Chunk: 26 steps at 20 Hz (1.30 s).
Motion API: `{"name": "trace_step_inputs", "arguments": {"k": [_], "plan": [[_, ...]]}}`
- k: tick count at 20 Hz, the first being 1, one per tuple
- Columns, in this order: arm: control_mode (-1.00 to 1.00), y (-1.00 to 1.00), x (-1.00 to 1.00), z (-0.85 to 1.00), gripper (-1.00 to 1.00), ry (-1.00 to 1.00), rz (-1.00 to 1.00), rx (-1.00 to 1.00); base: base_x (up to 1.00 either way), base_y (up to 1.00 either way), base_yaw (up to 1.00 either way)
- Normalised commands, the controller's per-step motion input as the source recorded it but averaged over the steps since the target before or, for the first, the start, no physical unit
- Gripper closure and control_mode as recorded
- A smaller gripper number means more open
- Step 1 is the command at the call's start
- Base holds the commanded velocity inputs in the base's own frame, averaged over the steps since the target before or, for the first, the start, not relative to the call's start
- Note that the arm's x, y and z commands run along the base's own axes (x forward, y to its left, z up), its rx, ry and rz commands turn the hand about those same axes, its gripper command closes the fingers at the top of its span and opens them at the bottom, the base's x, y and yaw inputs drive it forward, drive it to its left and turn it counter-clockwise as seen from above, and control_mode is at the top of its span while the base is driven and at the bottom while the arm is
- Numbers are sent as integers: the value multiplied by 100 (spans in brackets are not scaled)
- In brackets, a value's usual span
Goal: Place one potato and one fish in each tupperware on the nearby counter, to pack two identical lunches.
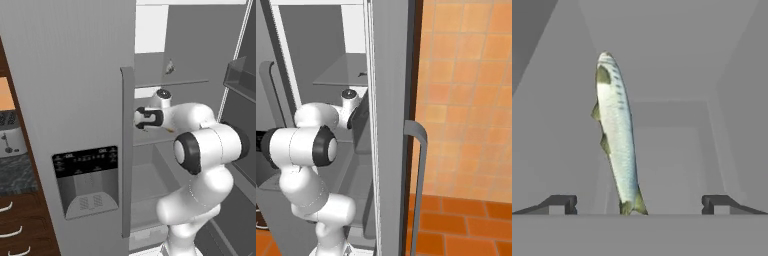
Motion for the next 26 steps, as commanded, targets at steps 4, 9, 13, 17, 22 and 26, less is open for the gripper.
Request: {"name": "trace_step_inputs", "arguments": {"k": [4, 9, 13, 17, 22, 26], "plan": [[-100, 21, 86, -94, -100, 5, 23, 0, 0, 0, 0], [-100, 0, 96, -87, -100, 0, 12, -1, 0, 0, 0], [-100, 45, -18, -100, 100, -3, 1, -25, 0, 0, 0], [-100, 0, -100, -48, 100, -1, 0, -8, 0, 0, 0], [-100, -6, -100, 32, 100, -1, -2, 6, 0, 0, 0], [-100, -24, -100, 64, 100, -10, -2, 6, 0, 0, 0]]}}
